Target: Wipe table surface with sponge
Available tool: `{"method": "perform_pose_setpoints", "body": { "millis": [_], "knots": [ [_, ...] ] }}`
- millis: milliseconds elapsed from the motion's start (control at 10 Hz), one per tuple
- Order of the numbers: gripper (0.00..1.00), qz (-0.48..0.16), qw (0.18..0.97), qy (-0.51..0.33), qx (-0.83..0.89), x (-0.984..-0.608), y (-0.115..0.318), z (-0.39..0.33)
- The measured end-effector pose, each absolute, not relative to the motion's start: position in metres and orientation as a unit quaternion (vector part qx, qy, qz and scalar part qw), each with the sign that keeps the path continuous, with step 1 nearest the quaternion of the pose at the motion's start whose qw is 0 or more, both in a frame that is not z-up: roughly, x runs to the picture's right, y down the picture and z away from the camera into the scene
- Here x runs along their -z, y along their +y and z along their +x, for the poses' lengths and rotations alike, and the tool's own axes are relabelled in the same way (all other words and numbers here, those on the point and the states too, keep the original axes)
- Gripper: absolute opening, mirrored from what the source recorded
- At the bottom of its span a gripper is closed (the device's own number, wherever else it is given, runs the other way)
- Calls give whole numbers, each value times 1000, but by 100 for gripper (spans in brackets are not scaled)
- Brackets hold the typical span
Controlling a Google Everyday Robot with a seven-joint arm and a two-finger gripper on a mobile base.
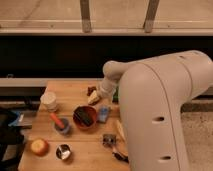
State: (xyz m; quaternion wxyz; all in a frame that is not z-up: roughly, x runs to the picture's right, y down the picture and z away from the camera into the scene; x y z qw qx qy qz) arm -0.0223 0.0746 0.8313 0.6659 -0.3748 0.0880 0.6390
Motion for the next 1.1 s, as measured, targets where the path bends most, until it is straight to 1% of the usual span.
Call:
{"method": "perform_pose_setpoints", "body": {
  "millis": [200, 900, 1100],
  "knots": [
    [80, -373, 664, 89, -641, -832, 74, -21],
    [80, -337, 645, 139, -672, -861, 66, 13],
    [80, -337, 633, 154, -679, -872, 74, 24]
  ]
}}
